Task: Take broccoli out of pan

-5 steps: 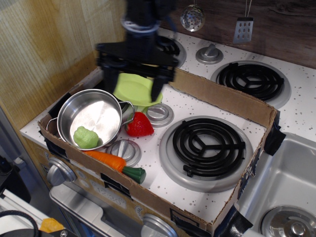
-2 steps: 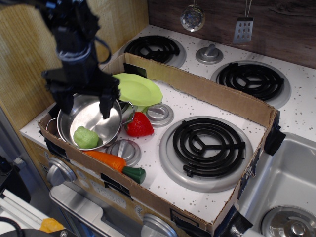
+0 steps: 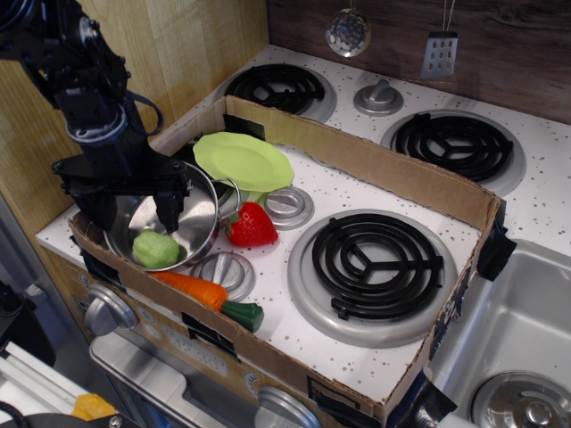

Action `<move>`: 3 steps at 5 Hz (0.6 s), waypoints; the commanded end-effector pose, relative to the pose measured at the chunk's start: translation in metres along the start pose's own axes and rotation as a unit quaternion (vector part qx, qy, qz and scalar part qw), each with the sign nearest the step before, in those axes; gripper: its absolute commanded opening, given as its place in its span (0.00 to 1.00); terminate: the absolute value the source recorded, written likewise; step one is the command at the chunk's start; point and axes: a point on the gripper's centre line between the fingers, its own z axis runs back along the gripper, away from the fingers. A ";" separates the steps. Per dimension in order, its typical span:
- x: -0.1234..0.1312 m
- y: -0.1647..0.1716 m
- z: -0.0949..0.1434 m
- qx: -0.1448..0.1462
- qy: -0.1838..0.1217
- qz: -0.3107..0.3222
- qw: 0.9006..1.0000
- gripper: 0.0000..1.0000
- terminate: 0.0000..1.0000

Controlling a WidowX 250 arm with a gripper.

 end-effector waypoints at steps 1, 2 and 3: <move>-0.005 -0.017 0.001 -0.002 -0.009 0.012 1.000 1.00 0.00; -0.008 -0.027 -0.004 0.002 -0.014 0.005 1.000 1.00 0.00; -0.006 -0.033 -0.014 -0.013 -0.015 0.009 1.000 1.00 0.00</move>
